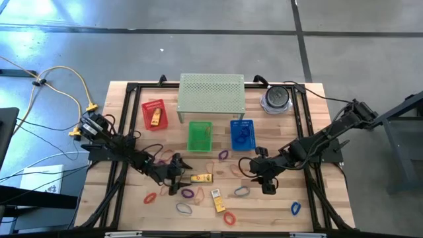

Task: Pick & Place Office Desk Supplies
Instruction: Put the yellow crayon box into the red bin

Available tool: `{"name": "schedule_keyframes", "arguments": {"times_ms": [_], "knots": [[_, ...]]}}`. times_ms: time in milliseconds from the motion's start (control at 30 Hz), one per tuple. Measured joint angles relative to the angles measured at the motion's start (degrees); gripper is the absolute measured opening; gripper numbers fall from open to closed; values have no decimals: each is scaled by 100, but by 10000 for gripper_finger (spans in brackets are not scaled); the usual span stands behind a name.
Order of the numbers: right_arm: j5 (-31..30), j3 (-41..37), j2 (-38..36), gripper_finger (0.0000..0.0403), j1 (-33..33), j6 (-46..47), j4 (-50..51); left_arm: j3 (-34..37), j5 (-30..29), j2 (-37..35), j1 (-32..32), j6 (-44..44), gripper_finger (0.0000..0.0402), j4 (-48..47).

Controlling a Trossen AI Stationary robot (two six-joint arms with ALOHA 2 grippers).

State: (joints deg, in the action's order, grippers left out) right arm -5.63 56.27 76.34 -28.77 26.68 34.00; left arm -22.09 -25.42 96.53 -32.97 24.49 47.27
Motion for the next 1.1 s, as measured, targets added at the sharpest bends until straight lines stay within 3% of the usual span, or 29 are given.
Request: {"name": "schedule_keyframes", "arguments": {"times_ms": [400, 800, 933, 1100], "knots": [[19, -2, 0, 166, 0, -146, -4, -588, -473, 968, -148, -524, 351, 299], [20, -2, 0, 166, 1, -149, -39, -619, -609, 1620, 76, -225, 349, 688], [19, -2, 0, 166, 0, -149, -40, -619, -622, 1637, 66, -261, 322, 717], [19, -2, 0, 166, 0, -149, -39, -614, -638, 1645, 37, -323, 257, 719]]}}
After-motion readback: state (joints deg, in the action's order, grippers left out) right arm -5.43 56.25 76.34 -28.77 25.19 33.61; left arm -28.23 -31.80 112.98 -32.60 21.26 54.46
